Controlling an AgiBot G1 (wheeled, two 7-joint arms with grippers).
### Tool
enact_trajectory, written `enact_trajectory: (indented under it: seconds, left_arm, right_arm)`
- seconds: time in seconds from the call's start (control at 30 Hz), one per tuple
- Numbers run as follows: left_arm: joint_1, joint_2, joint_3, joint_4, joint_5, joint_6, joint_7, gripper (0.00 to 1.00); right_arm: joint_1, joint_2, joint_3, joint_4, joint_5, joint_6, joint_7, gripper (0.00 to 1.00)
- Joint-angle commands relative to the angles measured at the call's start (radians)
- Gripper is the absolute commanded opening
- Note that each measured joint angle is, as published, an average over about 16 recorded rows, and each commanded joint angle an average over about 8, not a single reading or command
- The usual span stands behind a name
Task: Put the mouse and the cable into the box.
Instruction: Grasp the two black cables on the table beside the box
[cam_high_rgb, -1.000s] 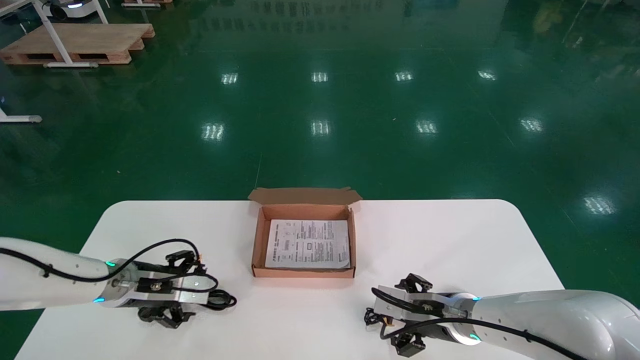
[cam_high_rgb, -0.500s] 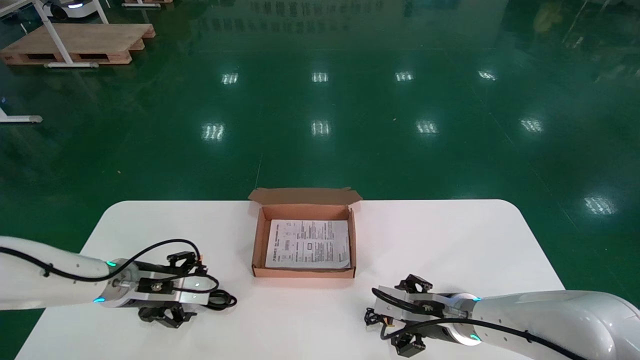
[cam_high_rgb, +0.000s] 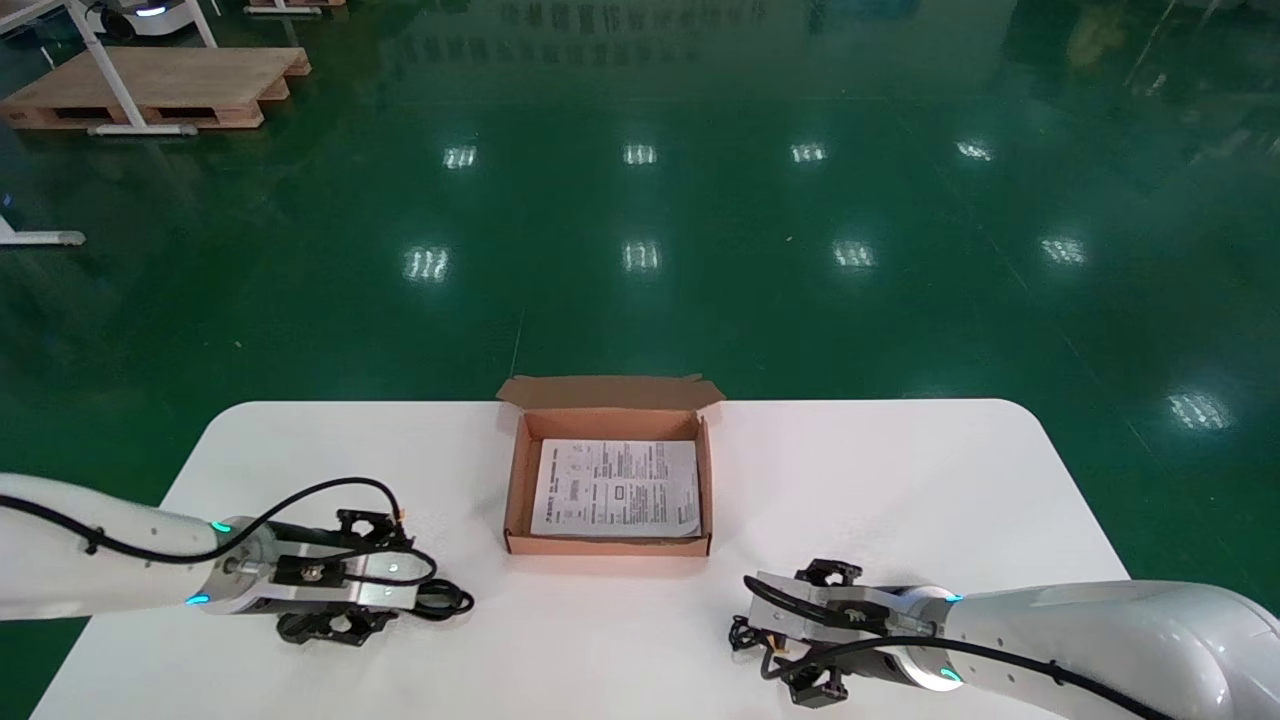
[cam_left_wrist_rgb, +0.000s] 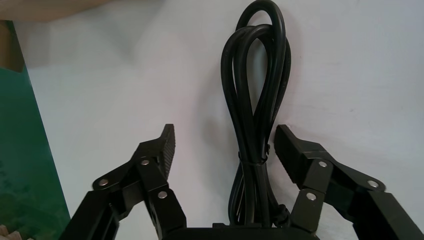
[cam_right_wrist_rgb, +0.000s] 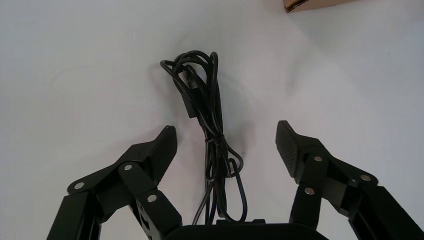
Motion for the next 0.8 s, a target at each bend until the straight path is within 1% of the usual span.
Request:
enact_trajectory:
  seconds: [0.03,0.8]
  left_arm:
    - [0.0,0.0,0.0,-0.001,0.0,-0.001,0.0,0.0]
    - [0.001,-0.002,0.001,-0.002,0.0,-0.002,0.001,0.0]
  right_arm:
    - [0.0,0.0,0.0,0.0,0.0,0.0,0.0,0.0]
    - [0.0,0.0,0.0,0.0,0.0,0.001,0.0,0.0]
